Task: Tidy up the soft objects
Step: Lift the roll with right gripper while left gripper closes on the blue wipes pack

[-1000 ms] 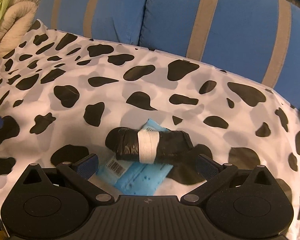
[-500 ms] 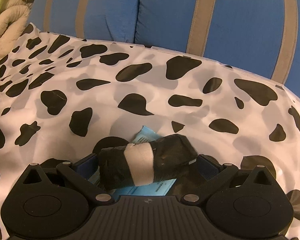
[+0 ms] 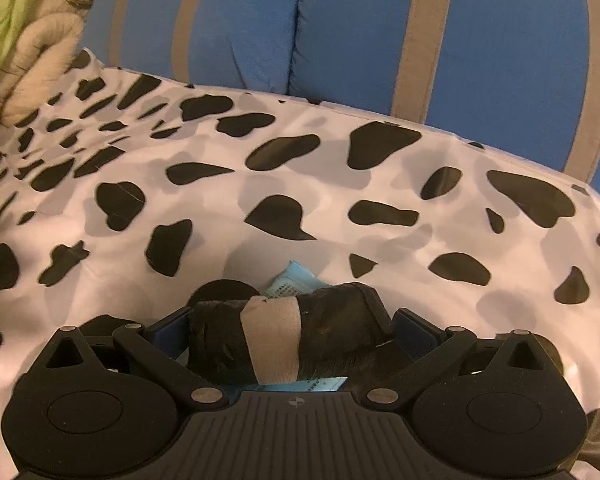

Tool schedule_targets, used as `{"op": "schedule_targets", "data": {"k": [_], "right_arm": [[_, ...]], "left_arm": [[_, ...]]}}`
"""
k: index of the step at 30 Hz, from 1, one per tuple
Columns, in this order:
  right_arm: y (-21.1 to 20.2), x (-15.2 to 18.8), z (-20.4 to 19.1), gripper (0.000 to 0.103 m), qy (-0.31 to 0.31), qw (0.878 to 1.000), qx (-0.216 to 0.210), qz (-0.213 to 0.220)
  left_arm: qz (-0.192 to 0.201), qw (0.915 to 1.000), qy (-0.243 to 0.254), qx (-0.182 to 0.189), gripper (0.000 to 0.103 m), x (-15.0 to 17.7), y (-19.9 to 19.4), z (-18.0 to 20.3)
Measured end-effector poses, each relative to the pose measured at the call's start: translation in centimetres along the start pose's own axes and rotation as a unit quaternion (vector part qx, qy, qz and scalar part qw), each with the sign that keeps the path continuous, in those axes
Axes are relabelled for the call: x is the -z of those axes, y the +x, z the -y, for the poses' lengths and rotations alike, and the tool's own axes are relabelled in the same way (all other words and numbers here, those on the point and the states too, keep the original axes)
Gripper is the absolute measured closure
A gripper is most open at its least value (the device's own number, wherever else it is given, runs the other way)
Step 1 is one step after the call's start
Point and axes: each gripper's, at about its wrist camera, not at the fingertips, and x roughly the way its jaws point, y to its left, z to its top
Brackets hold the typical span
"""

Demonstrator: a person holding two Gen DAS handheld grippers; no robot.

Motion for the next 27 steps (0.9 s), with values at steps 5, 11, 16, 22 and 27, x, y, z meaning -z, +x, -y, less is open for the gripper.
{"op": "schedule_targets", "data": {"k": [5, 11, 16, 22, 27], "right_arm": [[-0.2, 0.1, -0.5, 0.015, -0.013, 1.0, -0.006, -0.013], [-1.4, -0.1, 0.0, 0.019, -0.002, 1.0, 0.003, -0.013], [-3.5, -0.9, 0.1, 0.019, 0.0, 1.0, 0.018, -0.01], [-6.1, -1.3, 0.0, 0.019, -0.006, 0.999, 0.045, -0.022], [-7.7, -0.7, 0.7, 0.019, 0.006, 0.996, 0.075, -0.041]], "left_arm": [[0.001, 1.0, 0.001, 0.001, 0.03, -0.1, 0.1, 0.2], [0.001, 1.0, 0.002, 0.001, 0.03, -0.1, 0.4, 0.4], [0.006, 0.9999, 0.007, 0.006, 0.03, -0.3, 0.5, 1.0], [0.008, 0.9998, 0.018, 0.007, 0.03, -0.2, 1.0, 1.8], [0.014, 0.9997, 0.017, 0.009, 0.03, -0.4, 1.2, 2.2]]}}
